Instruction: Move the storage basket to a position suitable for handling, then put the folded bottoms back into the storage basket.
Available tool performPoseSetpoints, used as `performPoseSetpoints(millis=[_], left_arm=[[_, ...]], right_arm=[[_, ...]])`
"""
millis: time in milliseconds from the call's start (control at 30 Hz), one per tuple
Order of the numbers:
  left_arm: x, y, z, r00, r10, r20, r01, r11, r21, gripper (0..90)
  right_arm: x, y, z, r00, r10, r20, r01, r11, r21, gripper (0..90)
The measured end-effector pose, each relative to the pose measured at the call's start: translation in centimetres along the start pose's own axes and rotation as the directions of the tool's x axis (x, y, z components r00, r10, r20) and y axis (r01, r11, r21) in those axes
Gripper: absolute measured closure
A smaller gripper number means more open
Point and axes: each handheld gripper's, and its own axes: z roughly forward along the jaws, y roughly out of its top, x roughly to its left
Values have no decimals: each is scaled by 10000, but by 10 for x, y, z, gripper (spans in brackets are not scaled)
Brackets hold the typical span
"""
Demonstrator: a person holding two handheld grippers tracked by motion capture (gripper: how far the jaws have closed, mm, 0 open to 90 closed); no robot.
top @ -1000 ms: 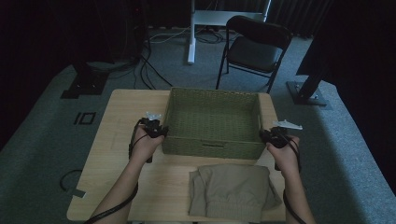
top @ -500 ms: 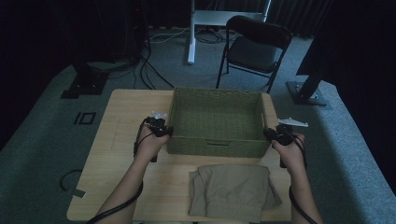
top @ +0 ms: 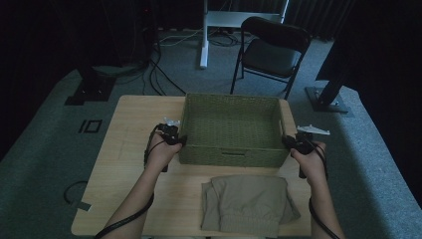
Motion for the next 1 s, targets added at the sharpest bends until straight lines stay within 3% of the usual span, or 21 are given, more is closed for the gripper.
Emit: performPoseSetpoints(millis=[67,133,233,267,333,467,533,600,767,1000], left_arm=[[-3,2,0,9993,352,126,-353,9994,47,514],[-5,5,-1,9987,450,254,-446,9989,-170,398],[-8,7,-2,9956,902,252,-896,9957,-238,333],[-8,7,-2,9951,942,290,-935,9953,-248,298],[-8,8,-3,9939,1046,348,-1037,9942,-268,265],[-9,9,-5,9923,1125,518,-1100,9927,-489,220],[-7,9,-8,9934,932,670,-879,9930,-787,220],[-6,10,-10,9934,832,787,-749,9919,-1030,220],[-8,10,-20,9891,1052,1033,-912,9870,-1326,201],[-11,10,-39,9860,1181,1180,-980,9816,-1637,201]], right_arm=[[0,1,-2,9998,88,-187,-91,9998,-173,584],[0,3,-5,9990,118,-432,-148,9974,-703,485],[1,6,-8,9993,-1,-371,-45,9922,-1247,385],[1,7,-8,9993,149,-353,-198,9899,-1403,331],[3,7,-7,9983,-77,-574,-16,9868,-1617,267],[6,7,-9,9971,-109,-752,10,9914,-1311,263],[10,7,-11,9973,-392,-627,305,9905,-1341,175],[12,8,-13,9965,-486,-679,388,9894,-1400,173],[17,9,-18,9928,-729,-949,585,9875,-1461,134],[21,6,-24,9905,-975,-970,835,9868,-1391,135]])
